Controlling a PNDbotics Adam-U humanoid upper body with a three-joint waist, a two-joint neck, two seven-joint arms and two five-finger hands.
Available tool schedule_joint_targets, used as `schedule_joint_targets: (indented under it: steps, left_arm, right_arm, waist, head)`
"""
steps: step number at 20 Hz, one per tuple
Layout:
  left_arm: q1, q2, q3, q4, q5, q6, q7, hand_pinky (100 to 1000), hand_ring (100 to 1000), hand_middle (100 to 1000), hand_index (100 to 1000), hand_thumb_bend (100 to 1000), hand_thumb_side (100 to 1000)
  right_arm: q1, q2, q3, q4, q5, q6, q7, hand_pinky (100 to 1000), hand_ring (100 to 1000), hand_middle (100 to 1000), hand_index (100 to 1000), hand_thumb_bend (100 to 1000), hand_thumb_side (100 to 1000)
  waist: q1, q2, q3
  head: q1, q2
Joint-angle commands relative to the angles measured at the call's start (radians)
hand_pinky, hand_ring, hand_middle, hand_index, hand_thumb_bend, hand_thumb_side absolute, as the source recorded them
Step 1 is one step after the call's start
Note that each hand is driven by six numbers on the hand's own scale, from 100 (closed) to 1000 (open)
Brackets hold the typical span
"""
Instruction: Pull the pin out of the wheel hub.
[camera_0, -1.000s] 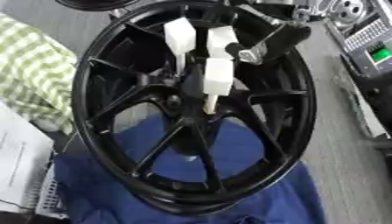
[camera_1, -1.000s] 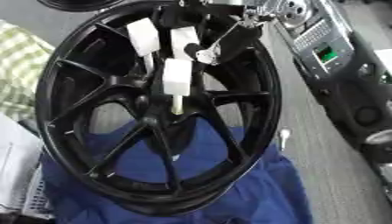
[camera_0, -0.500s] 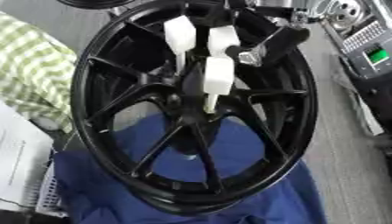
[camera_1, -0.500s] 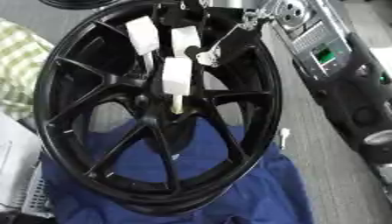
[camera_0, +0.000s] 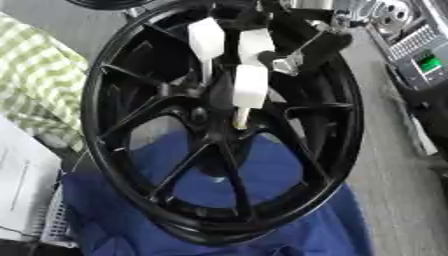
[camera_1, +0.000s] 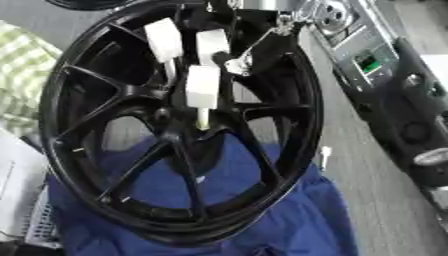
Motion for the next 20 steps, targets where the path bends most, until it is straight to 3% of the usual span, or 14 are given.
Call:
schedule_joint_targets:
  steps: [1, 11, 15, 20]
  left_arm:
    - [-0.004, 0.016, 0.014, -0.017, 0.001, -0.002, 0.005, 829, 617, 507, 715, 103, 736]
    - [-0.005, 0.015, 0.016, -0.021, -0.001, -0.004, 0.012, 829, 615, 505, 713, 100, 732]
    - [-0.005, 0.013, 0.018, -0.021, -0.001, -0.004, 0.014, 829, 615, 504, 713, 100, 731]
    - [-0.005, 0.011, 0.017, -0.021, -0.002, -0.003, 0.015, 829, 609, 504, 713, 100, 730]
  right_arm:
    - [-0.012, -0.014, -0.013, 0.006, 0.014, 0.0, -0.002, 1000, 975, 768, 889, 149, 169]
    - [-0.005, -0.011, -0.015, 0.041, 0.037, -0.019, 0.008, 1000, 973, 743, 882, 145, 217]
    - [-0.003, -0.008, -0.017, 0.054, 0.031, -0.022, 0.015, 1000, 971, 730, 875, 100, 244]
    - [-0.003, -0.005, -0.018, 0.061, 0.012, -0.014, 0.023, 1000, 968, 675, 843, 100, 284]
  waist:
    - [0.003, -0.013, 0.002]
    - [0.0, -0.012, 0.006]
    - [0.0, -0.012, 0.009]
    - [0.001, -0.012, 0.013]
  head:
    - [-0.005, -0.008]
    - [-0.006, -0.009]
    - [-0.011, -0.011]
    - [-0.017, -0.012]
